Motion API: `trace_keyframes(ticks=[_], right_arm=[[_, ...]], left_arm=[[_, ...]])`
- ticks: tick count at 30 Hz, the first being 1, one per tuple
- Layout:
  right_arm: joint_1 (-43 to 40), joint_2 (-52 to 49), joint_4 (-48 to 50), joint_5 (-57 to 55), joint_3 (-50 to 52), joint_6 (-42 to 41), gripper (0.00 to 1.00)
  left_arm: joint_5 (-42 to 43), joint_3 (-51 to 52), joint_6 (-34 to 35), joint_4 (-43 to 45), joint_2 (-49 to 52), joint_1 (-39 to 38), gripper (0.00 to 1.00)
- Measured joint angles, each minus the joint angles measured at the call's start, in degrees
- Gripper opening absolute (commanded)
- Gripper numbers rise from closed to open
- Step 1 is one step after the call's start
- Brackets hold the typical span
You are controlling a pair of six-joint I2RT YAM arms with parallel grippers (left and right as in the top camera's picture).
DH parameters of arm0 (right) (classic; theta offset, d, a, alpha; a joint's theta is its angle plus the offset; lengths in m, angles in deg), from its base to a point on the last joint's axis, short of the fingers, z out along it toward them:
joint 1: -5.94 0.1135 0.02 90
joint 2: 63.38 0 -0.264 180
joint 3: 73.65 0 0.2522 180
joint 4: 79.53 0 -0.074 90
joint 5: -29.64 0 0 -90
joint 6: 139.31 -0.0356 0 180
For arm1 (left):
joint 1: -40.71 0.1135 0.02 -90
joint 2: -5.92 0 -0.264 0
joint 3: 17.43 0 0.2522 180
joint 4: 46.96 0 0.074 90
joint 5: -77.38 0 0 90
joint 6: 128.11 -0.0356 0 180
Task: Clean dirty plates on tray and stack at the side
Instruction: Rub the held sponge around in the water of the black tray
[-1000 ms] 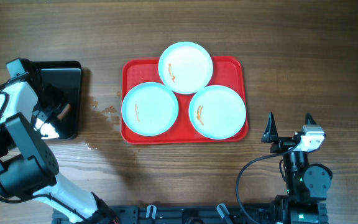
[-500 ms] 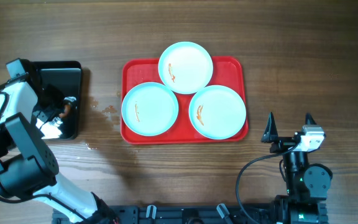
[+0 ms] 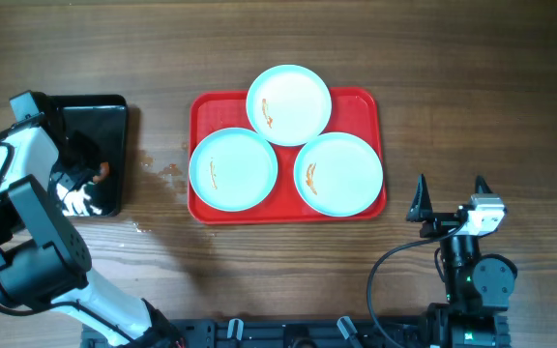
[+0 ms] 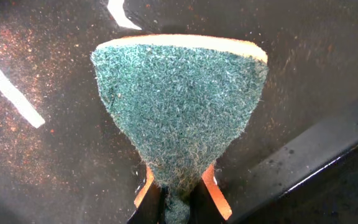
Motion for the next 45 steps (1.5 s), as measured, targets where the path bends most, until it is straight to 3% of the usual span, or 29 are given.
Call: trace_keyframes(ticks=[1,2,3,16,21,22,23,24,27,33,36,40,45], right_arm=[[0.00,0.00,0.00,0.00,0.00,0.00,1.00],[0.00,0.00,0.02,0.00,0.00,0.00,1.00],[0.00,0.00,0.00,0.00,0.00,0.00,1.00],[0.00,0.00,0.00,0.00,0.00,0.00,1.00],[0.00,0.00,0.00,0.00,0.00,0.00,1.00],[0.00,0.00,0.02,0.00,0.00,0.00,1.00],[0.00,0.00,0.02,0.00,0.00,0.00,1.00],[0.00,0.00,0.00,0.00,0.00,0.00,1.00],[0.00,0.00,0.00,0.00,0.00,0.00,1.00],[0.00,0.00,0.00,0.00,0.00,0.02,1.00],[0.00,0.00,0.00,0.00,0.00,0.00,1.00],[0.00,0.00,0.00,0.00,0.00,0.00,1.00],[0.00,0.00,0.02,0.00,0.00,0.00,1.00]], left_arm=[[0.00,0.00,0.00,0.00,-0.02,0.00,0.65],[-0.02,0.00,-0.22,-0.02,-0.04,0.00,0.90],[0.00,0.00,-0.13,-0.09,-0.13,0.00,1.00],[0.00,-0.13,0.04,4.87,-0.66,0.00,0.98],[-0.09,-0.15,0.15,6.43,-0.66,0.00,0.67],[-0.15,-0.15,0.37,6.51,-0.66,0.00,0.67],[-0.52,-0.15,0.07,6.73,-0.66,0.00,0.76],[-0.57,-0.15,0.02,6.73,-0.66,0.00,0.79],[-0.72,-0.15,0.11,6.75,-0.63,0.00,0.74],[-0.74,-0.15,0.04,6.86,-0.42,0.00,0.79],[-0.72,-0.15,0.04,6.86,-0.42,0.00,0.76],[-0.72,-0.15,0.00,6.69,-0.09,0.00,0.62],[-0.72,-0.15,0.04,6.43,0.11,0.00,0.62]])
